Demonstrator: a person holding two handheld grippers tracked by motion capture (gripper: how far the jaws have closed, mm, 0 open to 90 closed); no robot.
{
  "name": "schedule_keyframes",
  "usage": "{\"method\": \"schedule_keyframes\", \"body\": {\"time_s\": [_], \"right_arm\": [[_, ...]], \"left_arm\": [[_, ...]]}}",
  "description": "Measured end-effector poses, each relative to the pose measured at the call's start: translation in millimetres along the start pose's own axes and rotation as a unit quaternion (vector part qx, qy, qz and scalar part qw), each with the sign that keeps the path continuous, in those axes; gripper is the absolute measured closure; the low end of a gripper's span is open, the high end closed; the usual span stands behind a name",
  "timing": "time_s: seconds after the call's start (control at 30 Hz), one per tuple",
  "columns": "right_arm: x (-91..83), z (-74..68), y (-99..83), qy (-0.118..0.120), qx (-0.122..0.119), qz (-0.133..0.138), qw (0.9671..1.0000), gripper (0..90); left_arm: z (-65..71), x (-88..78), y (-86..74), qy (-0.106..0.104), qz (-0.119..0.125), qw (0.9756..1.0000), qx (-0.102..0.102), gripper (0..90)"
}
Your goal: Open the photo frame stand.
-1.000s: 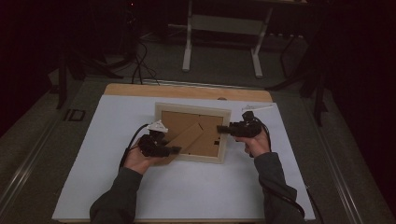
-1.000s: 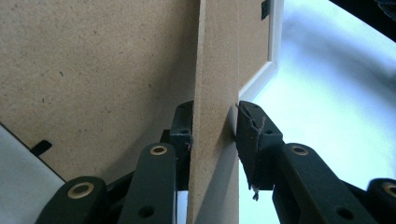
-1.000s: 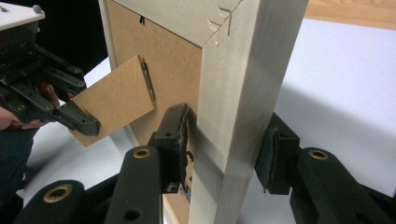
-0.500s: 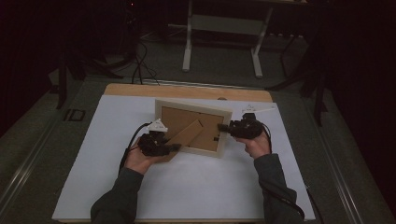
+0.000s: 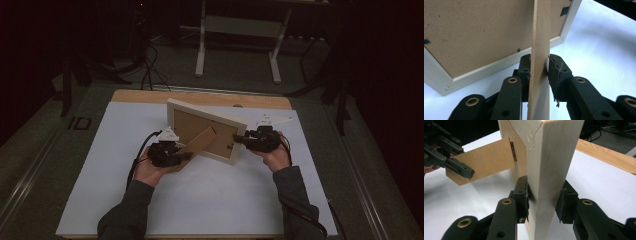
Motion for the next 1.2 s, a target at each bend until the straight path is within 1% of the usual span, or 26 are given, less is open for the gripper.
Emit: {"method": "schedule_keyframes", "body": {"time_s": [0.07, 0.17, 0.23, 0.43, 0.47, 0.53, 0.6, 0.67, 0.83, 0.97, 1.1, 1.2], "right_arm": [[0.8, -0.6, 0.2, 0.003, 0.0, 0.002, 1.0, 60.4], [2.3, -1.4, 0.9, 0.004, -0.002, 0.003, 1.0, 57.5], [3.5, -1.5, 1.3, 0.009, -0.003, 0.004, 0.9999, 55.4], [9.7, -0.2, 4.2, 0.017, 0.001, 0.011, 0.9998, 54.4], [11.3, -0.5, 4.4, 0.017, 0.002, 0.009, 0.9998, 54.4], [14.9, -0.7, 4.9, 0.012, 0.0, 0.007, 0.9999, 54.9], [16.5, -0.6, 5.1, -0.003, -0.006, 0.004, 1.0, 59.9], [16.1, -0.7, 5.4, -0.01, -0.01, 0.006, 0.9999, 60.3], [13.6, -3.0, 4.3, -0.015, -0.024, 0.009, 0.9996, 63.6], [12.1, -5.2, 4.1, -0.025, -0.041, 0.006, 0.9988, 66.4], [12.0, -7.3, 4.8, -0.038, -0.059, 0.001, 0.9975, 67.7], [11.9, -8.8, 6.2, -0.05, -0.074, -0.002, 0.996, 68.4]], "left_arm": [[0.5, 0.2, 0.2, 0.0, 0.002, 1.0, 0.001, 73.7], [0.9, 0.1, 0.3, -0.001, 0.002, 1.0, 0.004, 73.8], [1.2, -0.1, 0.4, 0.0, 0.002, 1.0, 0.006, 73.8], [1.4, -0.4, 0.6, -0.002, 0.003, 1.0, 0.008, 73.8], [1.3, -0.4, 0.6, -0.002, 0.003, 1.0, 0.008, 73.7], [1.1, -0.2, 0.4, -0.001, 0.002, 1.0, 0.009, 73.7], [0.8, -0.2, 0.1, -0.001, 0.001, 1.0, 0.009, 73.7], [1.2, 0.0, 0.3, 0.001, 0.001, 1.0, 0.009, 73.7], [2.6, 0.9, 1.2, 0.007, 0.004, 0.9999, 0.011, 73.4], [3.1, 4.0, 1.6, 0.013, 0.007, 0.9998, 0.01, 73.4], [2.2, 6.3, 1.6, 0.026, 0.01, 0.9996, 0.01, 72.9], [4.8, 7.4, 2.8, 0.038, 0.019, 0.9989, 0.02, 72.0]]}}
Point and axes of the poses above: each handheld gripper's, and its own axes: x roughly forward along the jaws, y roughly out of its top, z roughly to its right, the point moved 6 cm from there along x, roughly forward along the jaws, and after that the axes turned 3 degrees about y, right-handed, at the moved point
